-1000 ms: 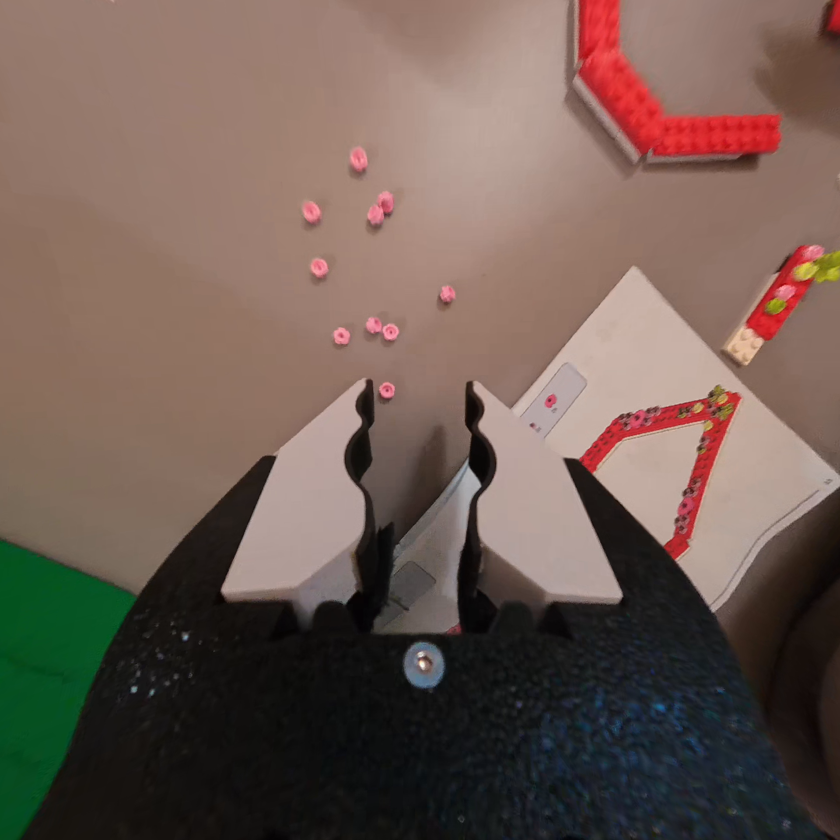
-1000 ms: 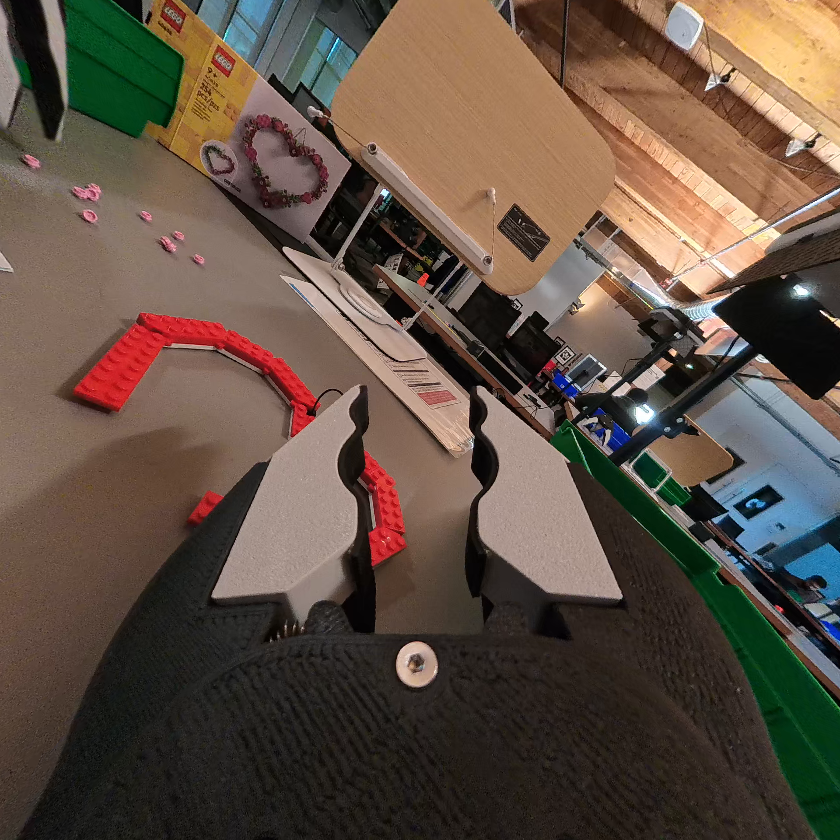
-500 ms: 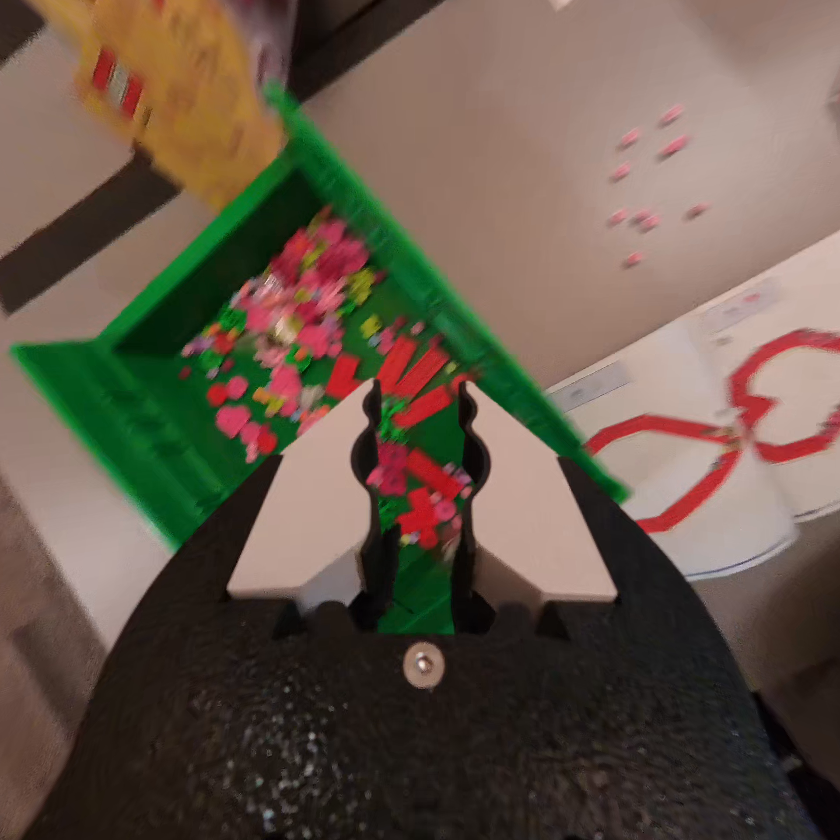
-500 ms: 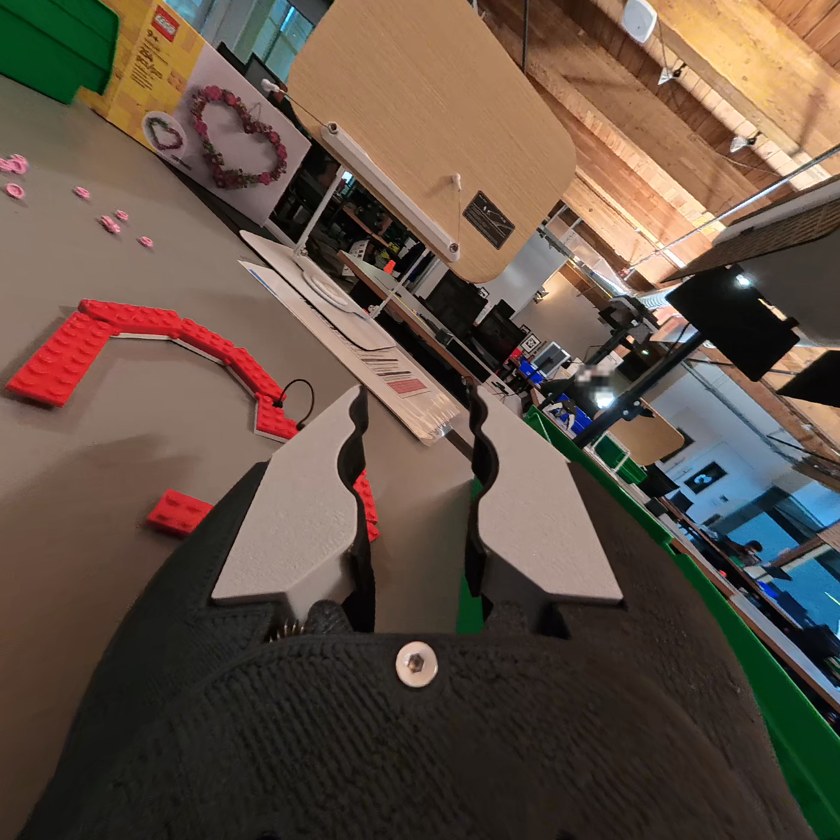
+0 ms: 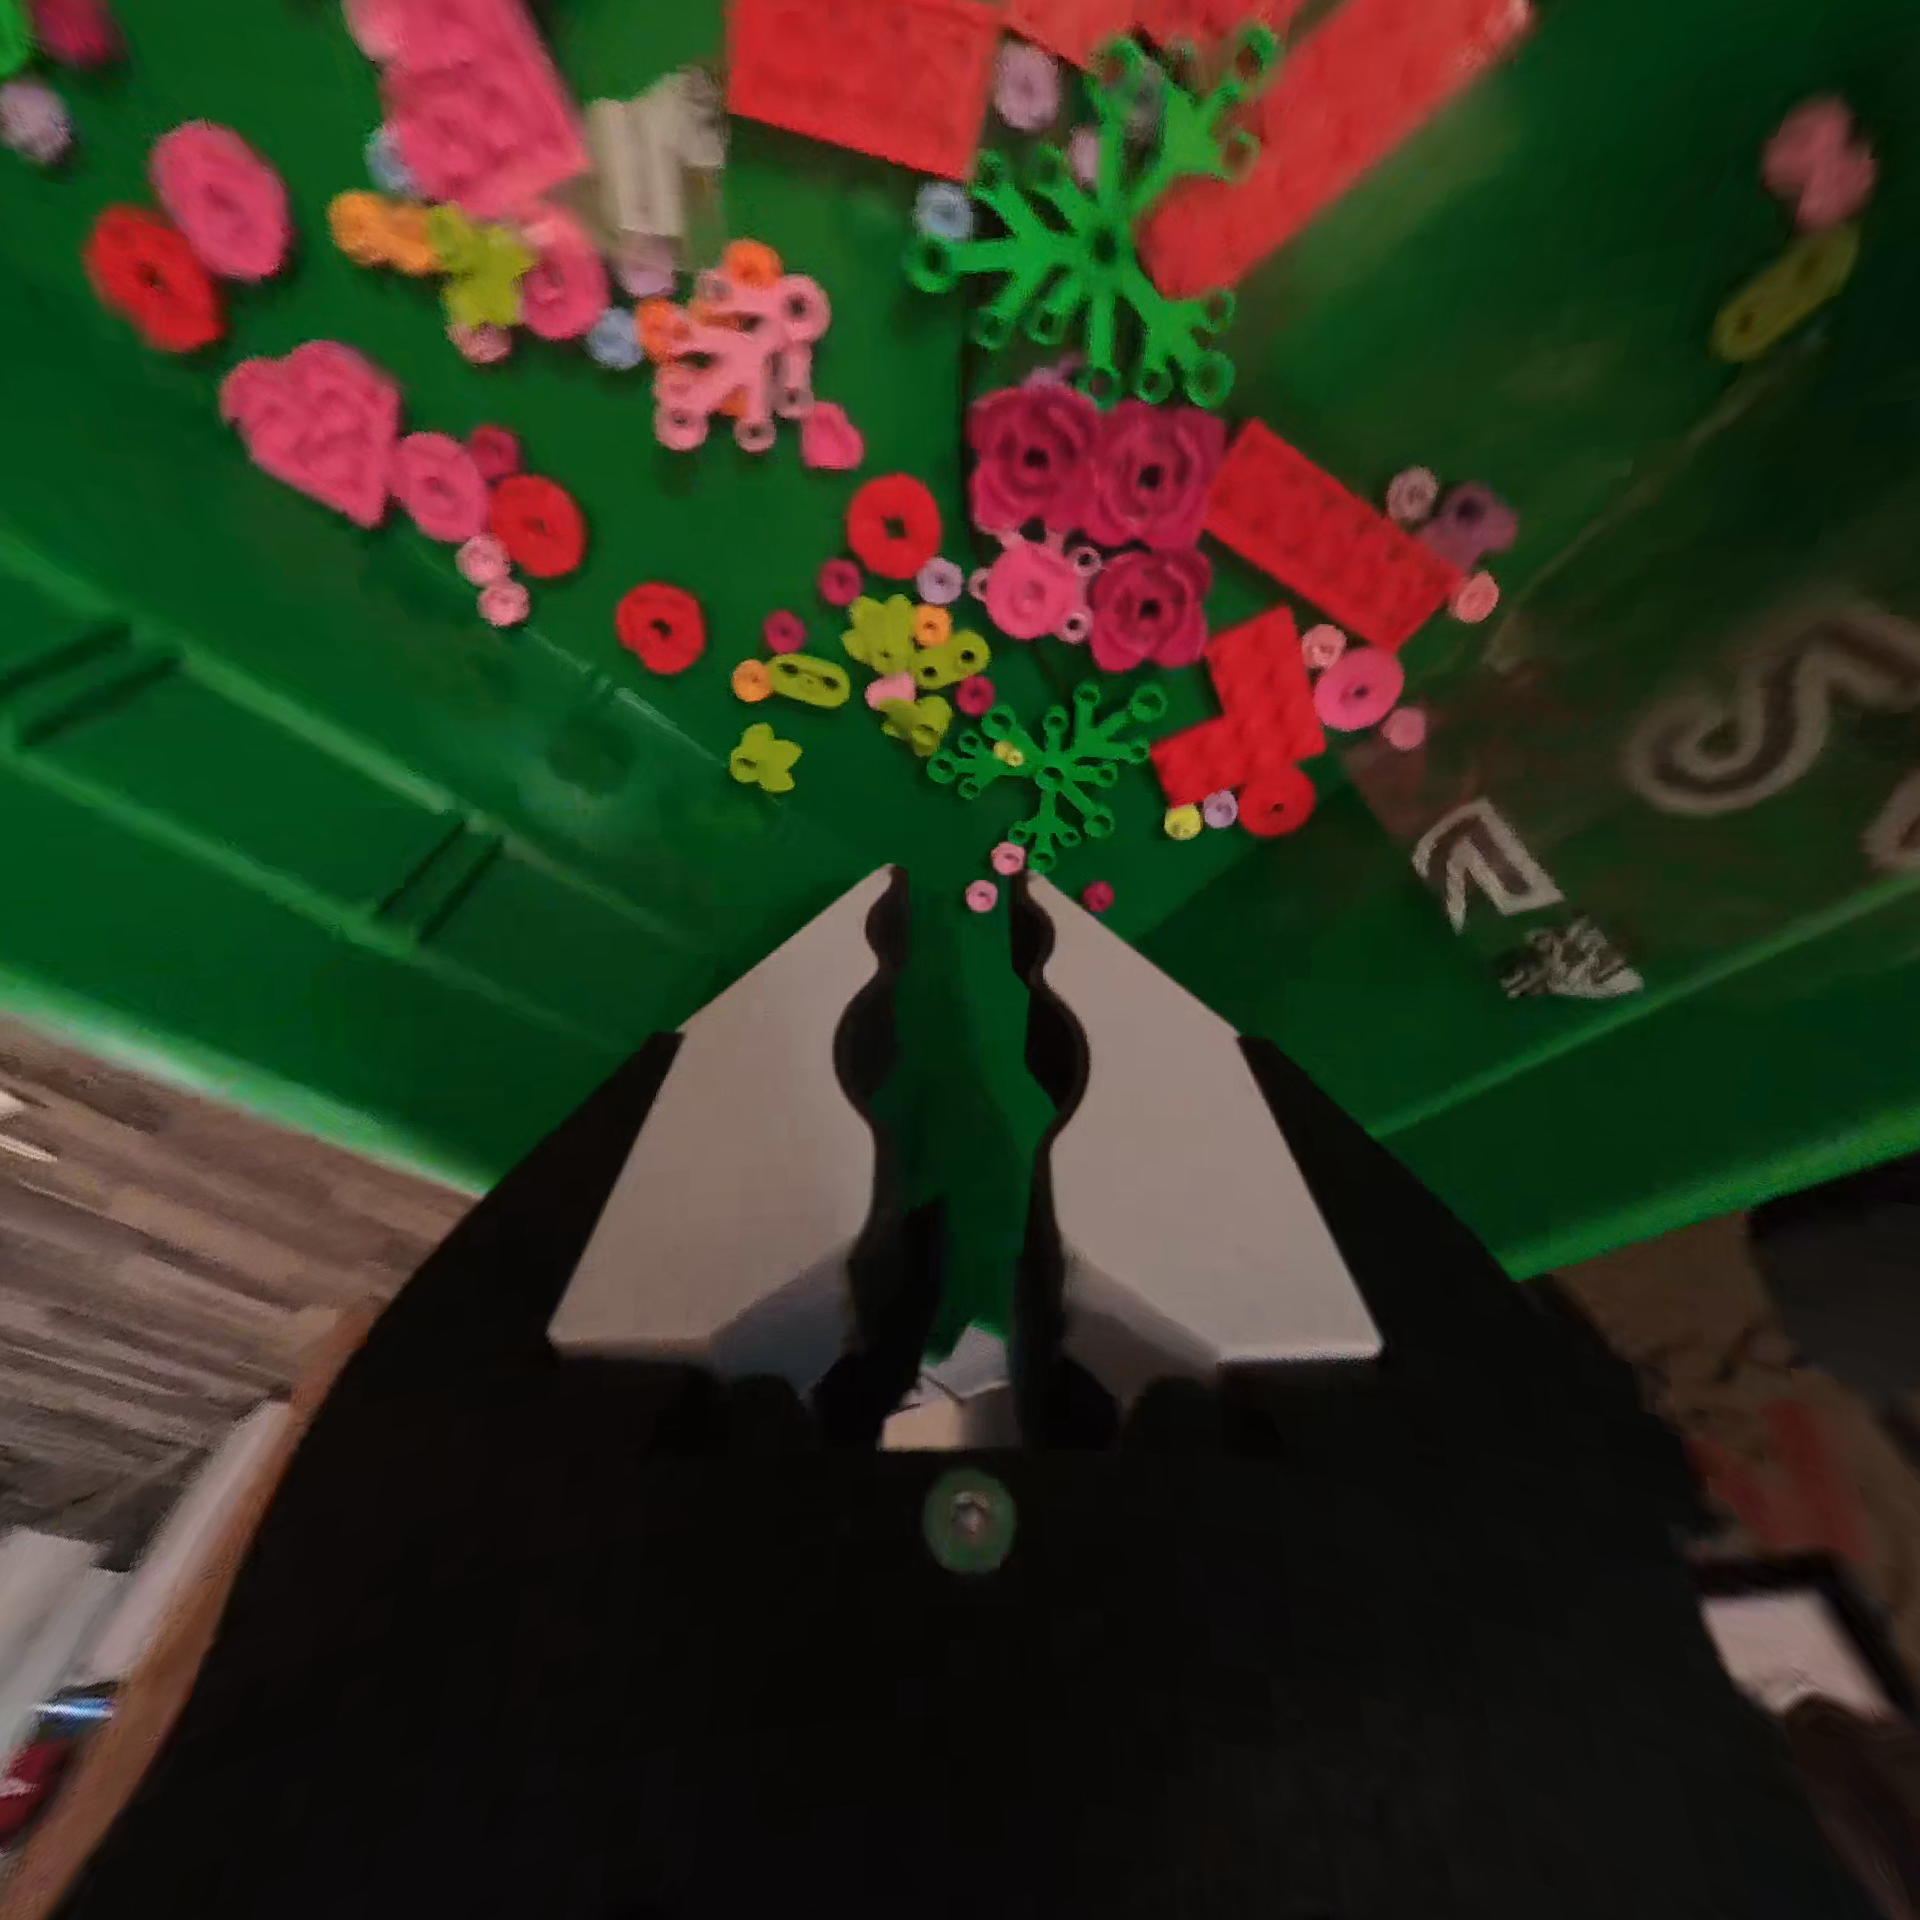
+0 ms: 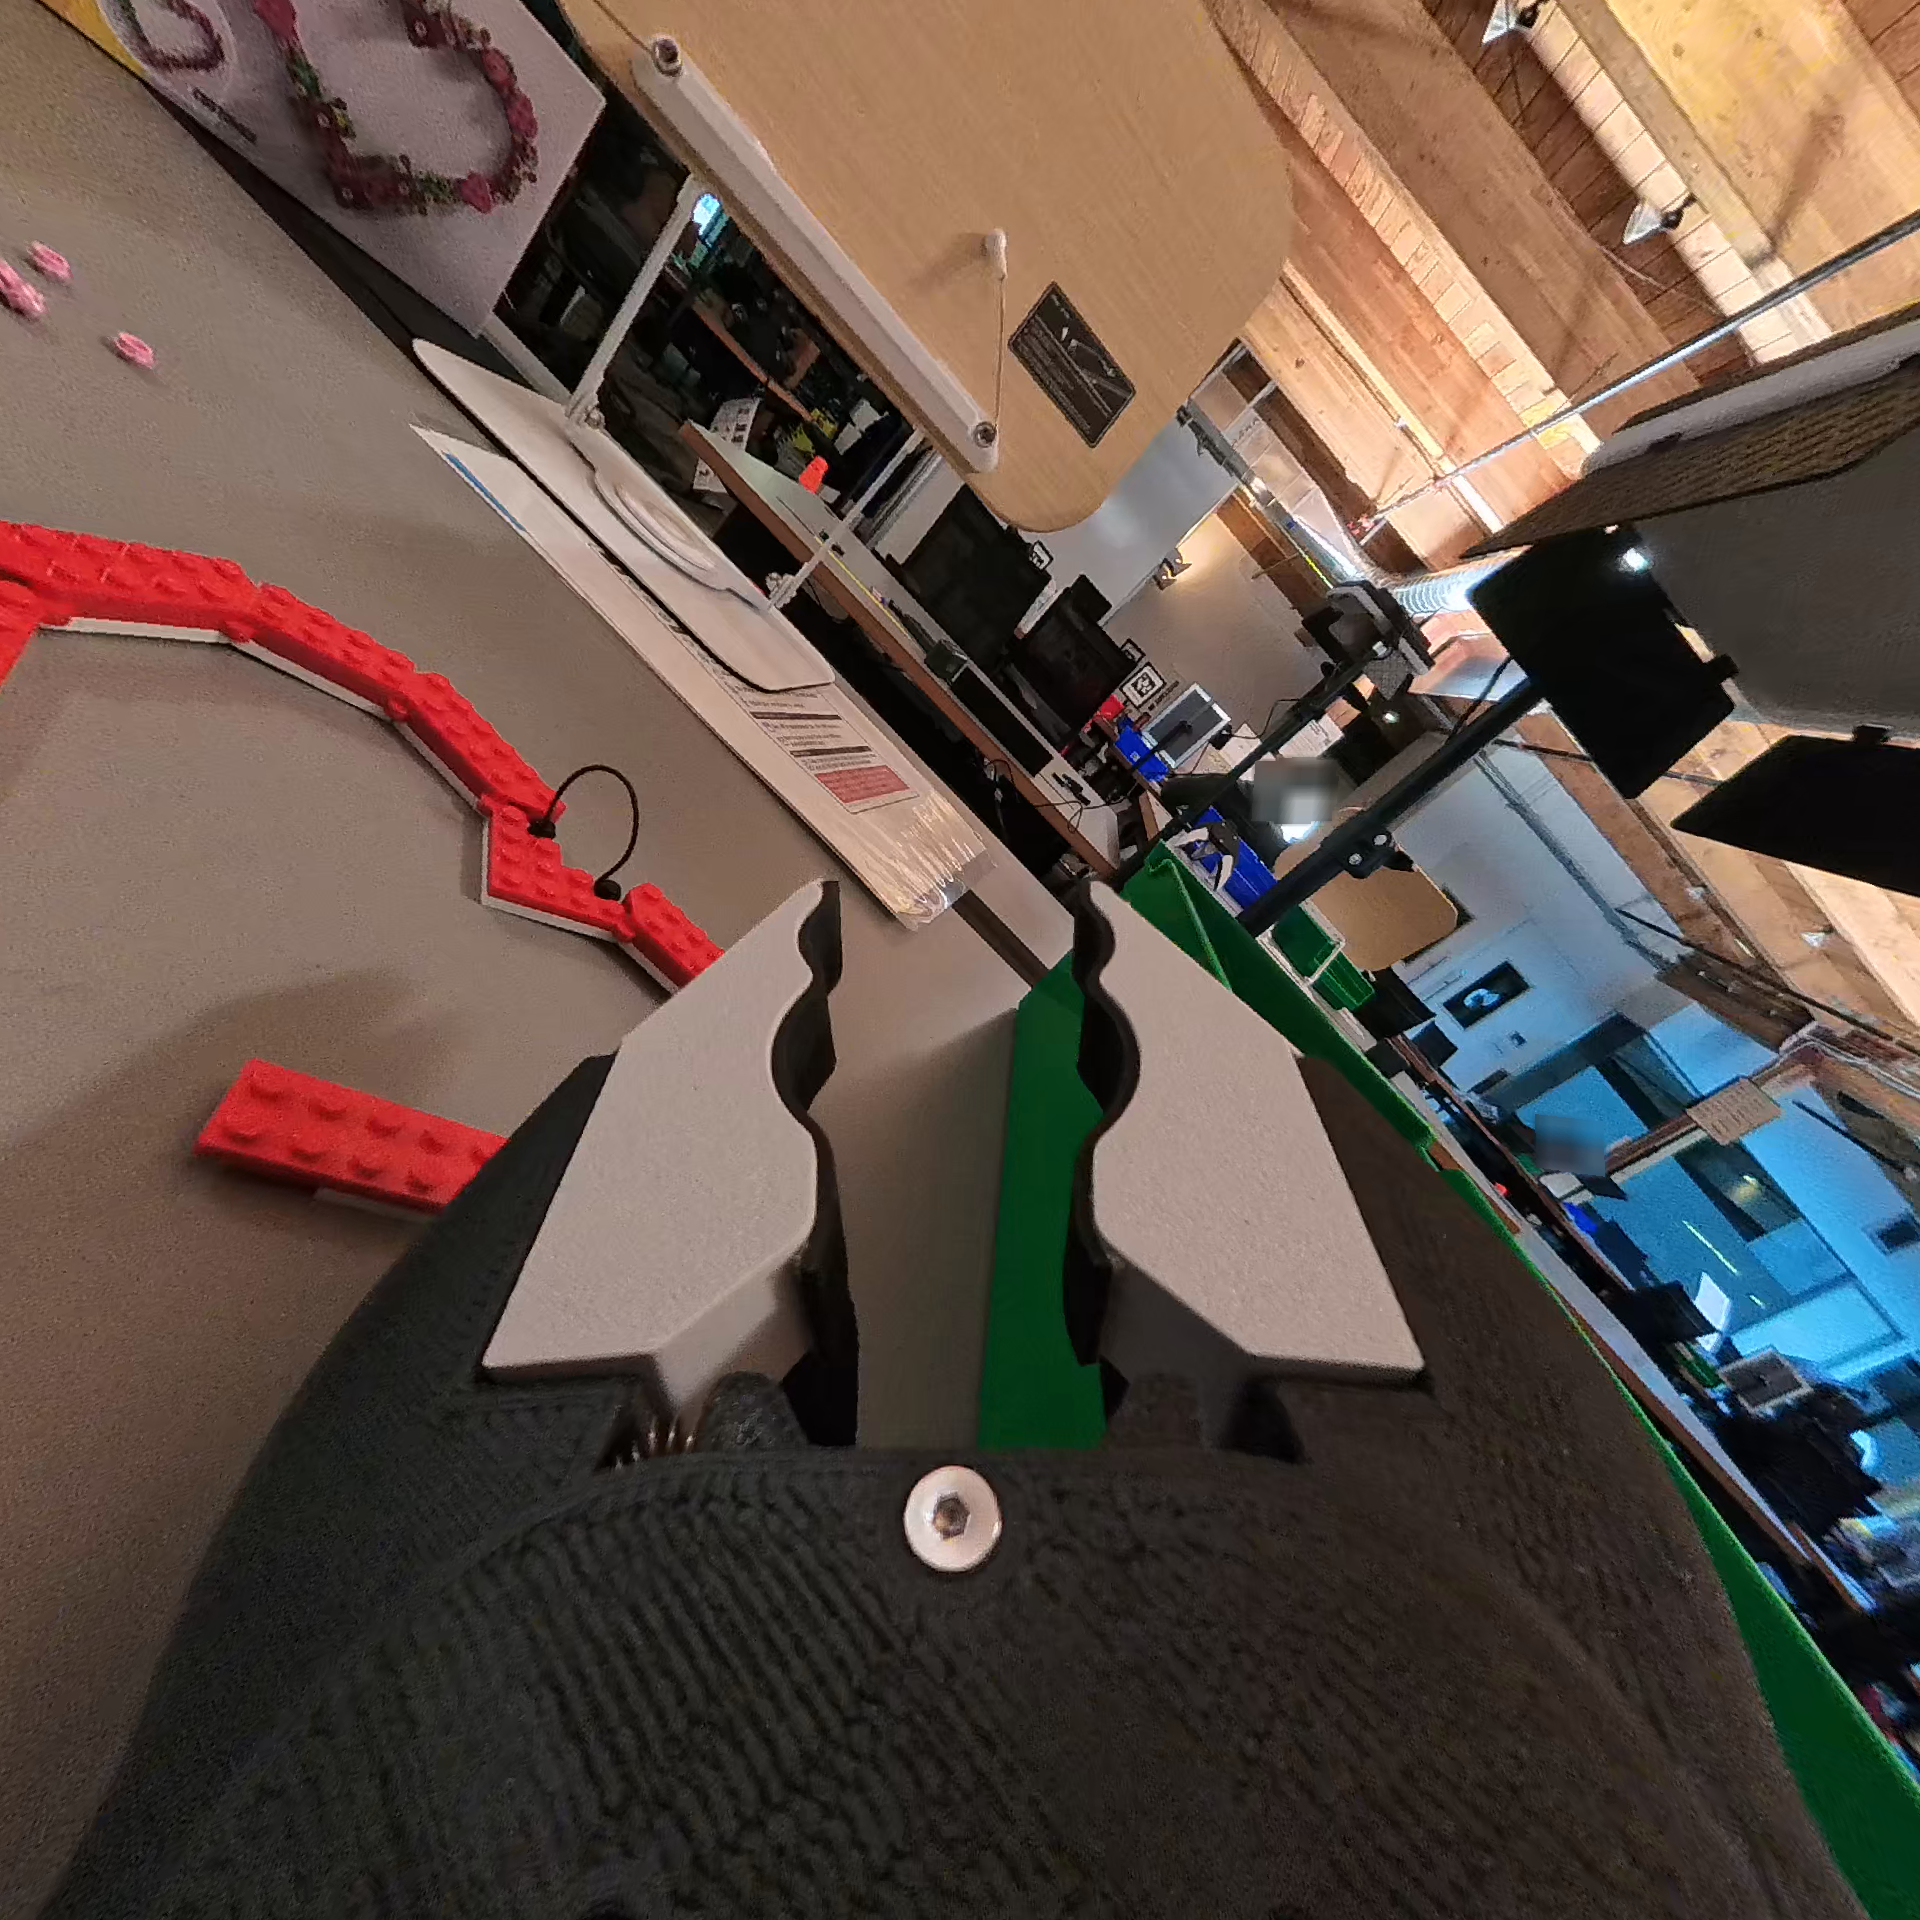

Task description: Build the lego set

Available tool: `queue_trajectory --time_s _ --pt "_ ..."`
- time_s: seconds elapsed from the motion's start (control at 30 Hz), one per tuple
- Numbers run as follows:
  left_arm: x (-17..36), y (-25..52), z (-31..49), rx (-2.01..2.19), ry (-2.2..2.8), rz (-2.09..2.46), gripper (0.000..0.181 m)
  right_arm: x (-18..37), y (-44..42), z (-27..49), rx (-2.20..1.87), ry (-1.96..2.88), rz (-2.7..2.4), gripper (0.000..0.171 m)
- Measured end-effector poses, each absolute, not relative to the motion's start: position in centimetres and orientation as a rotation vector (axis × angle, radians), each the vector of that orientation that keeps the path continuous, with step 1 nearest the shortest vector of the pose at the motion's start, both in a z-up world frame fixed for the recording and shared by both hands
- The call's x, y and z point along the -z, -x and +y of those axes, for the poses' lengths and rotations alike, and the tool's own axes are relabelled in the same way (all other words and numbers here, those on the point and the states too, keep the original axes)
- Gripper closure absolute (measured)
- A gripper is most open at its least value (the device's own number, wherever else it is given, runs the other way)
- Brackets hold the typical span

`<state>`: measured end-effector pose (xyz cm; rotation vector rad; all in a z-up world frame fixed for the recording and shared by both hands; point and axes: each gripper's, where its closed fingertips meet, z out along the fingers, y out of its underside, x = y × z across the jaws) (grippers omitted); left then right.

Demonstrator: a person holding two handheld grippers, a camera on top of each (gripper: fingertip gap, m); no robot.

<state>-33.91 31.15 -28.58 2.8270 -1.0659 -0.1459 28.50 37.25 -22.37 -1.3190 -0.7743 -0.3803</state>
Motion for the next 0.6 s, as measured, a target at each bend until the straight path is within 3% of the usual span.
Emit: queue_trajectory --time_s 0.03,0.23,0.6 --pt "28.8 33.9 30.7 0.133 -2.748 -1.167 0.164 22.4 -28.5 37.3 0.386 1.321 -0.779 0.128" --pt "30.1 35.1 29.7 0.288 -2.401 -1.397 0.163 22.8 -28.2 37.3 0.405 1.322 -0.809 0.128" --pt "31.7 36.4 28.2 0.379 -2.127 -1.405 0.173 22.3 -28.3 37.1 0.373 1.310 -0.782 0.128"
